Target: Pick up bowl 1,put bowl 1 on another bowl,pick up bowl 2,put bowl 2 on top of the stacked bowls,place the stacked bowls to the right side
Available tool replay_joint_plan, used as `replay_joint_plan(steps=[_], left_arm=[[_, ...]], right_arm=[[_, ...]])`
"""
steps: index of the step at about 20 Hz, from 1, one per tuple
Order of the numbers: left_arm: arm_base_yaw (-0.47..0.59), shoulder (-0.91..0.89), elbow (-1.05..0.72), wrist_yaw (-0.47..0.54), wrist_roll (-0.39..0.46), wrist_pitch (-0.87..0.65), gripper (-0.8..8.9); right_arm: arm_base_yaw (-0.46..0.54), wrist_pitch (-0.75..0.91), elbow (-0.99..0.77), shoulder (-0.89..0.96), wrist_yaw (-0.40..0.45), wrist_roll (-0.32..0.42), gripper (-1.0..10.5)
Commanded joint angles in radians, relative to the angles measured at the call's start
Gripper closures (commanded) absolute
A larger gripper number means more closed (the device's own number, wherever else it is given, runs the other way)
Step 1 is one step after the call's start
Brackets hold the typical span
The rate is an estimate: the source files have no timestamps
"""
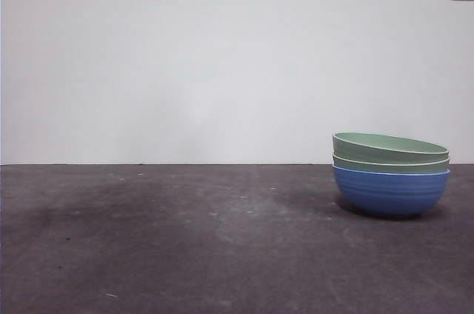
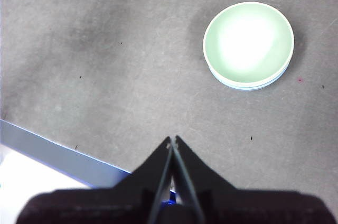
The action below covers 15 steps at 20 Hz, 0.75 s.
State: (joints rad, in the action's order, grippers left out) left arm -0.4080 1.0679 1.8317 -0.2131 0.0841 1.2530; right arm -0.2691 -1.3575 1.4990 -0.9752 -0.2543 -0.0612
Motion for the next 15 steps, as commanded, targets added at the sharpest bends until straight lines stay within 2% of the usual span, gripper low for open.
replay_joint_plan(steps=[1,4,7,10,13,15], left_arm=[[0.098,-0.106,-0.048,-0.002,0.062,-0.150,8.17],[0.224,-0.285,-0.236,0.009,0.090,-0.386,8.17],[0.309,-0.468,-0.519,0.084,0.147,-0.645,8.17],[0.383,-0.643,-0.844,0.089,0.147,-0.890,8.17],[0.419,-0.782,-1.117,0.089,0.142,-1.043,8.17],[0.432,-0.860,-1.287,0.090,0.109,-1.123,8.17]], right_arm=[[-0.002,-0.019,-0.008,0.000,-0.001,-0.009,9.4],[-0.002,-0.019,-0.008,0.000,-0.002,-0.009,9.4],[-0.002,-0.019,-0.008,0.000,-0.002,-0.009,9.4],[-0.002,-0.019,-0.008,0.001,-0.001,-0.009,9.4],[-0.002,-0.019,-0.008,0.000,-0.001,-0.009,9.4],[-0.002,-0.019,-0.008,0.000,-0.002,-0.009,9.4]])
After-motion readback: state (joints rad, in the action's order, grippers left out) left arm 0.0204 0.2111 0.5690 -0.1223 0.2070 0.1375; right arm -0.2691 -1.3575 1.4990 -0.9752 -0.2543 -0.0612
